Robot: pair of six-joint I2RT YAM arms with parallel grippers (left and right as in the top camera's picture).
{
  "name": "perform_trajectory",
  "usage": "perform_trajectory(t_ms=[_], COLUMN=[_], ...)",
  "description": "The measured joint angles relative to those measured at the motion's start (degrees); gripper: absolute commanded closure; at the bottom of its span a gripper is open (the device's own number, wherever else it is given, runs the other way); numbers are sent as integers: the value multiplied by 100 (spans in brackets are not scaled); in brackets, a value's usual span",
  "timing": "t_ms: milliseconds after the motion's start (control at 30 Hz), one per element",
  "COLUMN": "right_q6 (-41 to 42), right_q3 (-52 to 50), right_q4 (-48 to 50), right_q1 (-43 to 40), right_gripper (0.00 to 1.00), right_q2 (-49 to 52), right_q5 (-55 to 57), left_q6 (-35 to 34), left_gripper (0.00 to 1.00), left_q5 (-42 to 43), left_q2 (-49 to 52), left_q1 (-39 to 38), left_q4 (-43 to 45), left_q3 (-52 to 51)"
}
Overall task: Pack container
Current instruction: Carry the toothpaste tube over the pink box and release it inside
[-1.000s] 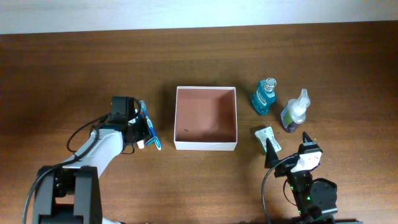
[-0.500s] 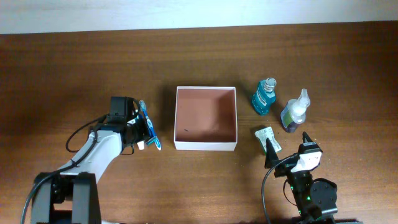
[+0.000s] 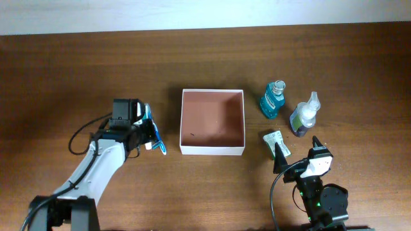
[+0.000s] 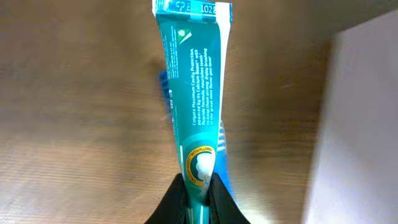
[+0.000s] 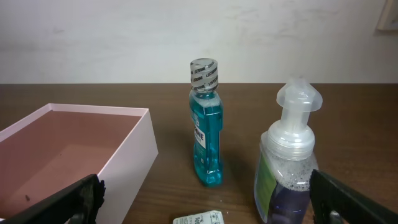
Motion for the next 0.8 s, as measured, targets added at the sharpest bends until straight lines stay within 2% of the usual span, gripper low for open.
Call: perform_trajectory(t_ms=[400, 567, 800], right_q6=[-2, -4, -2], right_q3=[0, 0, 0], right_q4=[0, 0, 0], right_q1=[0, 0, 0], right_gripper=[2, 2, 2], right_q2=[0, 0, 0], right_q5=[0, 0, 0], left_q6=[15, -229, -553], left_gripper=[99, 99, 99], left_q5=[590, 680, 168], left_q2=[-1416, -1554, -1554], left_q1=[-997, -1558, -2343], left_q4=[286, 483, 675], left_q3=[125, 186, 186])
